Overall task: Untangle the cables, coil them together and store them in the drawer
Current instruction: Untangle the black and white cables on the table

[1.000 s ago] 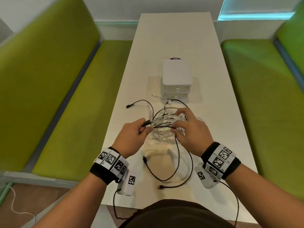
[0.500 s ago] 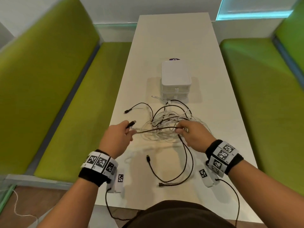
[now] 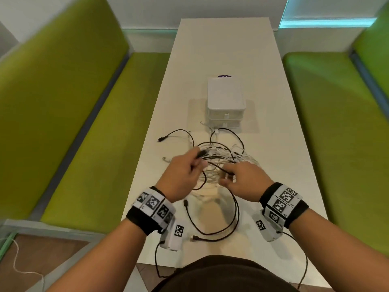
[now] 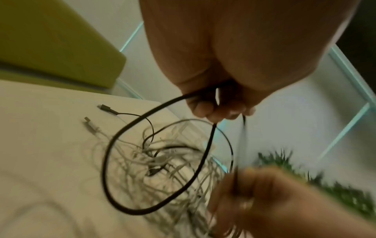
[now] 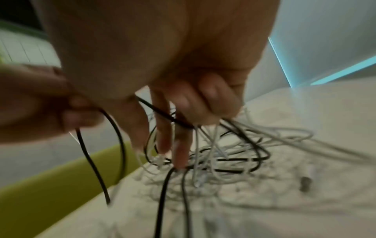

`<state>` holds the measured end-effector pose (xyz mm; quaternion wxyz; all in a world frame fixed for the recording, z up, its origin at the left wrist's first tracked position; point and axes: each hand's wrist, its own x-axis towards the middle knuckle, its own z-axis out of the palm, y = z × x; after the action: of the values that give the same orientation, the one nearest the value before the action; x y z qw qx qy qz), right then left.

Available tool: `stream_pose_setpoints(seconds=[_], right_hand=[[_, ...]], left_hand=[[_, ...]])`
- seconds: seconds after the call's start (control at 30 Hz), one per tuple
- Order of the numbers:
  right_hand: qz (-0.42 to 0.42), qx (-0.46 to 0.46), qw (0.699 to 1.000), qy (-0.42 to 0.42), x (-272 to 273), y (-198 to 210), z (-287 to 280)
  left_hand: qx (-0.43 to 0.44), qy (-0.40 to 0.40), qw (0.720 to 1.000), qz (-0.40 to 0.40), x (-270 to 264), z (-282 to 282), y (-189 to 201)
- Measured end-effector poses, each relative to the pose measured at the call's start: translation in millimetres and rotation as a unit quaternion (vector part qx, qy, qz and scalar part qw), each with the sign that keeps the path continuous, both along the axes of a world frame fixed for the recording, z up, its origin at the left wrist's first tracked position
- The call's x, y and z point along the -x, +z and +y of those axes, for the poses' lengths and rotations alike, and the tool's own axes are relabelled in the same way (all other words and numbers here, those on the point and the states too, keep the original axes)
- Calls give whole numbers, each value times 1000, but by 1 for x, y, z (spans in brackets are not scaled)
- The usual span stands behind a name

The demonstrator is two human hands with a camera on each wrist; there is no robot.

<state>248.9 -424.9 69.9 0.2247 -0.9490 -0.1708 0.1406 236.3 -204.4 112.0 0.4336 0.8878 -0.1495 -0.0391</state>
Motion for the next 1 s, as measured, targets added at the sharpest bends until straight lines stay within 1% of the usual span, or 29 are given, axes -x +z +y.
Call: stream_pose_setpoints(seconds=[0.03,0.07,0.1,0.13,0.17,0.2,0.23,0.27,0.33,0.4,0.43,0.5,0.53,0.6,0.63,0.67,0.7,0.73,0.8,0.87,0.9,1.0], right_hand=[[21,39,999,-4,0,-4,-3],[30,50,998,-7,0,-7,-4],[35,36,999,-13,-1,-7,-3],[35,2,999,-24,-3,-4,-2],[29,-38,998,-40,-4,-2,-1],[12,-71,996,-52,-5,1,-1],[-10,-84,995,-53,-5,4,0],[-34,-74,996,-43,-4,5,1],[-49,-16,999,-17,-1,3,4],[-29,31,999,-8,0,-2,6],[-26,44,999,-5,0,-2,7],[-32,44,998,9,-1,0,12],[-38,32,999,21,0,3,16],[-50,-23,998,32,3,11,23],[-47,-67,996,28,5,13,26],[-41,-110,993,22,5,15,27],[-36,-145,989,17,5,15,26],[-35,-166,985,13,5,13,24],[-38,-167,985,0,4,7,17],[-51,-114,992,-19,5,1,11],[-62,-85,994,-24,5,-1,10],[-79,-37,996,-13,5,-1,14]], left_hand=[[35,18,999,-14,0,5,5],[52,29,998,-23,0,10,7],[45,35,998,-24,-1,15,6],[10,43,999,-13,-1,20,2],[-47,52,998,8,-2,26,-2],[-115,61,991,34,-4,31,-8],[-184,71,978,62,-5,35,-14],[-240,80,964,79,-4,38,-19],[-309,91,943,80,-3,39,-23],[-353,95,929,51,-1,35,-21],[-361,86,928,24,1,32,-19],[-332,40,942,-15,4,24,-17],[-288,6,958,-16,6,19,-15],[-188,-56,980,28,10,5,-11],[-154,-63,985,51,11,-1,-9],[-127,-53,988,65,11,-4,-7],[-109,-38,991,62,10,-5,-5],[-105,-30,993,47,9,-4,-2],[-140,-28,990,20,8,-1,3],[-195,-34,980,7,8,1,8],[-201,-40,979,2,9,3,8],[-166,-22,986,-25,13,8,7]])
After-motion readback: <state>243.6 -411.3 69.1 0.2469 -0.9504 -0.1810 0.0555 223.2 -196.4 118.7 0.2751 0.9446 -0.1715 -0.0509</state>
